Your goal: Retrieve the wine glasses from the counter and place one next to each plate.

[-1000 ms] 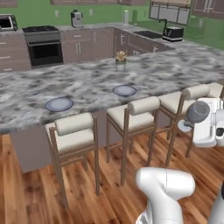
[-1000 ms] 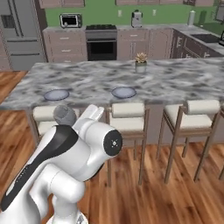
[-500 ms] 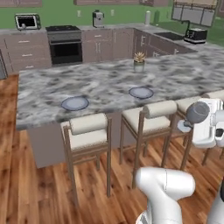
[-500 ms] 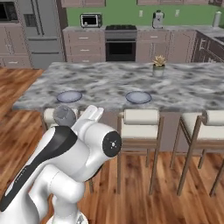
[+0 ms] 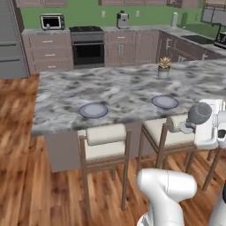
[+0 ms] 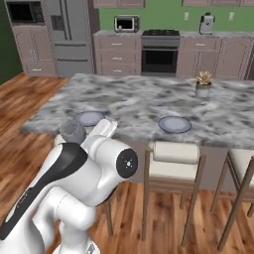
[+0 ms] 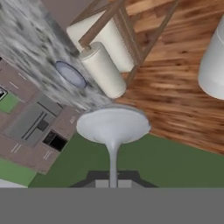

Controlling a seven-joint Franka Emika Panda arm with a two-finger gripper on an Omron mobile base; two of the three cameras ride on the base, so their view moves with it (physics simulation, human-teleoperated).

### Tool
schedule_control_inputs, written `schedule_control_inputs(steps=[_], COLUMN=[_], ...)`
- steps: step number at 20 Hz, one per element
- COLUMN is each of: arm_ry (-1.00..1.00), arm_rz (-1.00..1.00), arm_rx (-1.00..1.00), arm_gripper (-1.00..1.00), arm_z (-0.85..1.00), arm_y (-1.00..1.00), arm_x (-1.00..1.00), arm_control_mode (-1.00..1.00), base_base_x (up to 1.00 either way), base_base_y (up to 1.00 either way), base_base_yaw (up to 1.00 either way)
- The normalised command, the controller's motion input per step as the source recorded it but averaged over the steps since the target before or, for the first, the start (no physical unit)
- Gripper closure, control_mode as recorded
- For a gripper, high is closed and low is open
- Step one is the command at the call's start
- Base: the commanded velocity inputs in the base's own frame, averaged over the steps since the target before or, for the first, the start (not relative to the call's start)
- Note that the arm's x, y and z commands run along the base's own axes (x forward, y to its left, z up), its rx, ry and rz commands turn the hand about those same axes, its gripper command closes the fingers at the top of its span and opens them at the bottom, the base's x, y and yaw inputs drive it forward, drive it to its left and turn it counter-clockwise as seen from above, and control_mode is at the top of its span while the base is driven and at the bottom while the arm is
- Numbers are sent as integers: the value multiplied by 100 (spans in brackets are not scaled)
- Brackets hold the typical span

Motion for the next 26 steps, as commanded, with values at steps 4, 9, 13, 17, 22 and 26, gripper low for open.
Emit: schedule_control_inputs(steps=[4, 9, 13, 17, 22, 26], arm_ry=[0, 0, 0, 0, 0, 0], arm_rz=[0, 0, 0, 0, 0, 0], arm_rx=[0, 0, 0, 0, 0, 0], arm_gripper=[100, 100, 100, 100, 100, 100], arm_z=[0, 0, 0, 0, 0, 0], arm_y=[0, 0, 0, 0, 0, 0], arm_x=[0, 0, 0, 0, 0, 0], arm_control_mode=[100, 100, 100, 100, 100, 100], base_base_x=[94, 90, 64, 54, 46, 31], base_base_y=[-24, -22, -62, -53, -32, -1], base_base_yaw=[23, 27, 43, 45, 34, 8])
